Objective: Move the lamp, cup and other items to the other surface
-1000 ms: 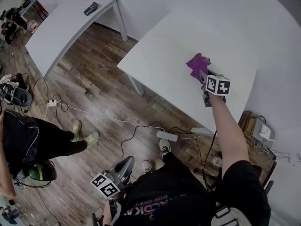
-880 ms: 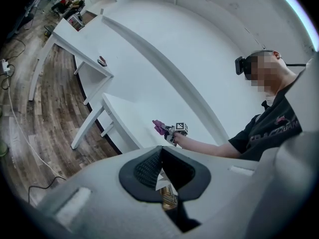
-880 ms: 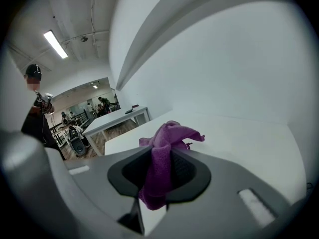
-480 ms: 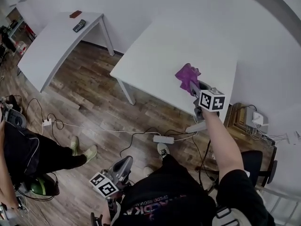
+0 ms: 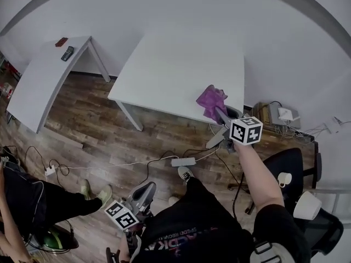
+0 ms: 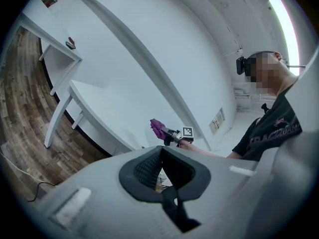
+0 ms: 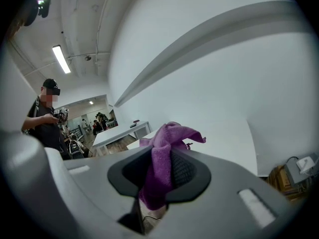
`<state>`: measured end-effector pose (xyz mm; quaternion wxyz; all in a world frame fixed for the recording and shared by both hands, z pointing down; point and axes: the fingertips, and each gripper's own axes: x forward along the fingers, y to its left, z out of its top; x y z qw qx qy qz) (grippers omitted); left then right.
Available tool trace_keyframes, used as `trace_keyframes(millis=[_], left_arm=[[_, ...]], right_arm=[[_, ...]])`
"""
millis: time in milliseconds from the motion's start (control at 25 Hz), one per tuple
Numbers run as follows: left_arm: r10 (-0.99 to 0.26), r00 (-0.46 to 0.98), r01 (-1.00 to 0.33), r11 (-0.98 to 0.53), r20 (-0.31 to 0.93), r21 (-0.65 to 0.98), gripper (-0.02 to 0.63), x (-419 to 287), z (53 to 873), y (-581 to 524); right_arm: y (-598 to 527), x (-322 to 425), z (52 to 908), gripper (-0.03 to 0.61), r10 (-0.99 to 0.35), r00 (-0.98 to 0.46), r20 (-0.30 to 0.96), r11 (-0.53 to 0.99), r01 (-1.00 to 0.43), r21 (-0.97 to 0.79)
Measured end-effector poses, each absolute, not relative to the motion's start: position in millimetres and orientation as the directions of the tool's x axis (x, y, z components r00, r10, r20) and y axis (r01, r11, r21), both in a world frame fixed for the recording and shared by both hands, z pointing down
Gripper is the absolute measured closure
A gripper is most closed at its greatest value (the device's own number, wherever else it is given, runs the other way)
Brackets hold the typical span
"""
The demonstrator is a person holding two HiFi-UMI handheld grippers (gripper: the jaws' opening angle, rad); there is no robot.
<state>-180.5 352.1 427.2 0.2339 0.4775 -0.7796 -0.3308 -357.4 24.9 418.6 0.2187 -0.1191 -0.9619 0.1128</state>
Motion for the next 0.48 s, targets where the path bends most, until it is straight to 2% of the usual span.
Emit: trace_keyframes(millis=[480], left_arm=[[-0.991, -0.132, -0.634, 0.105, 0.026, 0.766, 0.615, -126, 434, 281]], right_arm=[[-53, -191, 425, 0.495, 0.045, -0.913, 0.406, 0.957, -0.078, -0.281]])
